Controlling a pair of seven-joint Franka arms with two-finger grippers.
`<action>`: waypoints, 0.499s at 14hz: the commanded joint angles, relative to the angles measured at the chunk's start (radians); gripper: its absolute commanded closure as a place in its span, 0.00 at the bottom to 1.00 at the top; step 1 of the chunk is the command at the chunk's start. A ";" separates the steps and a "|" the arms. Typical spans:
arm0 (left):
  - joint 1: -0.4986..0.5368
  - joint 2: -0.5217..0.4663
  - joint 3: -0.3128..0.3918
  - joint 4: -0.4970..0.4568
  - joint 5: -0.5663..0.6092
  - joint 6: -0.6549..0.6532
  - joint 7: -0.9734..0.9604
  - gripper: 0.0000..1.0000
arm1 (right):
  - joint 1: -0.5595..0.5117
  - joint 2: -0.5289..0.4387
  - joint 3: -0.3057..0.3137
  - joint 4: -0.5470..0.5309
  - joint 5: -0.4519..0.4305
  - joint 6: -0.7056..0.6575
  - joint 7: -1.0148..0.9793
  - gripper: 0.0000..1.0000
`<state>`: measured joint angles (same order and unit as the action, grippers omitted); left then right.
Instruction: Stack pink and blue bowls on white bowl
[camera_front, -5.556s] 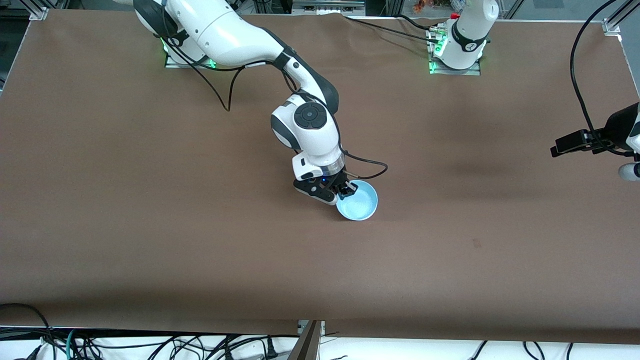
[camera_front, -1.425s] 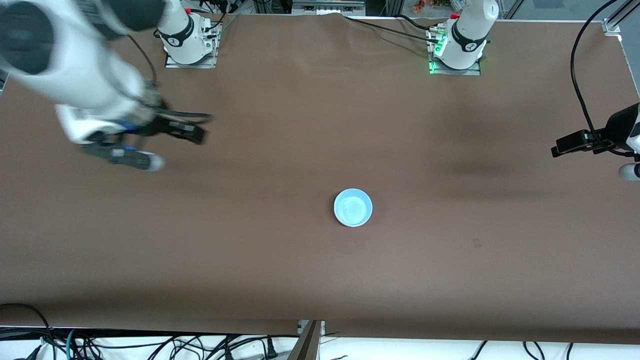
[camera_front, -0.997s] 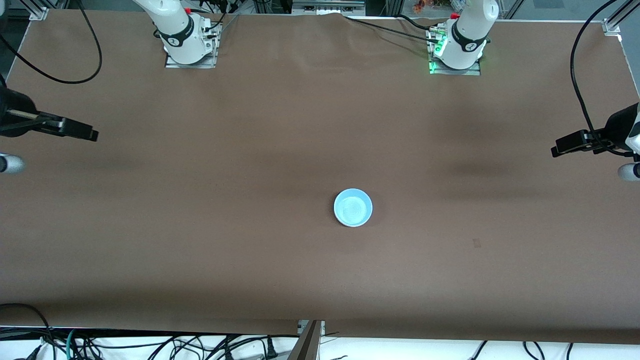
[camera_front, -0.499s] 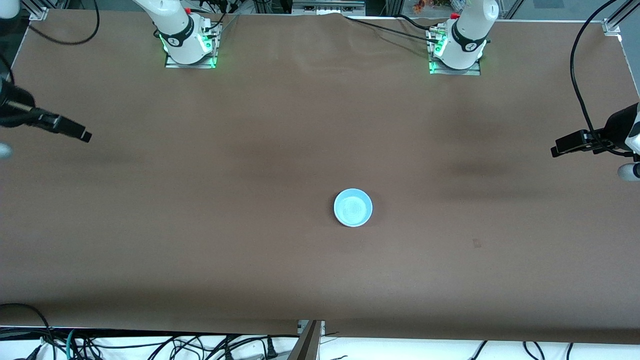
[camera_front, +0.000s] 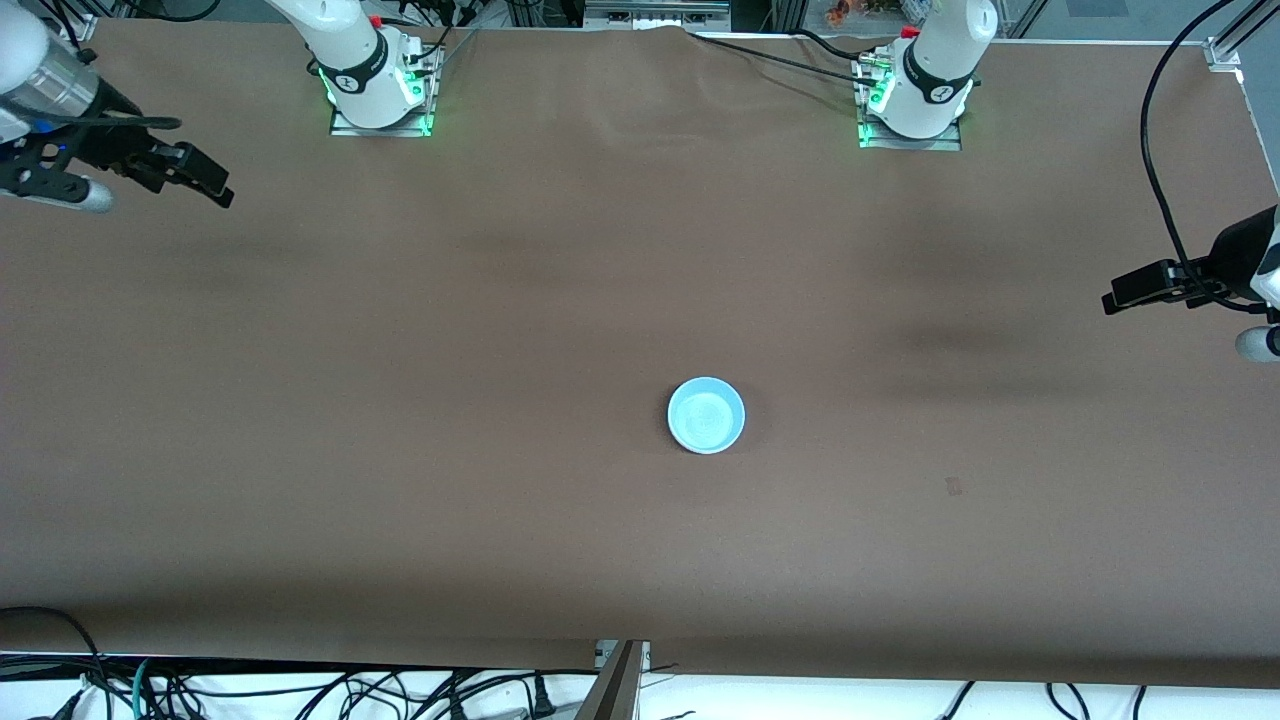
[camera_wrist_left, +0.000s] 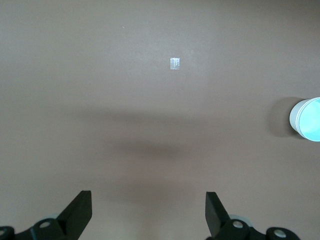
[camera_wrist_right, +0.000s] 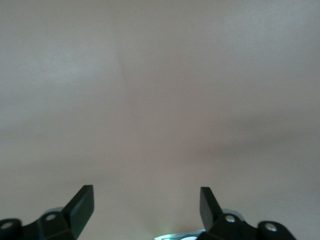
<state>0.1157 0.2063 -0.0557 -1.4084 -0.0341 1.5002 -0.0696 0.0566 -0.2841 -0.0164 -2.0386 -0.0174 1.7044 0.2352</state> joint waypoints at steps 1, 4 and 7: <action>-0.001 0.005 0.000 0.017 0.020 -0.014 0.022 0.00 | 0.003 -0.075 0.020 -0.081 -0.032 0.003 -0.028 0.02; -0.002 0.005 0.000 0.017 0.019 -0.014 0.022 0.00 | 0.002 -0.063 -0.035 -0.074 -0.032 0.030 -0.241 0.01; -0.007 0.005 0.000 0.016 0.020 -0.014 0.022 0.00 | 0.002 -0.026 -0.079 -0.054 -0.016 0.084 -0.254 0.01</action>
<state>0.1155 0.2063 -0.0562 -1.4084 -0.0341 1.5002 -0.0696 0.0555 -0.3213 -0.0691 -2.0955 -0.0391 1.7617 0.0122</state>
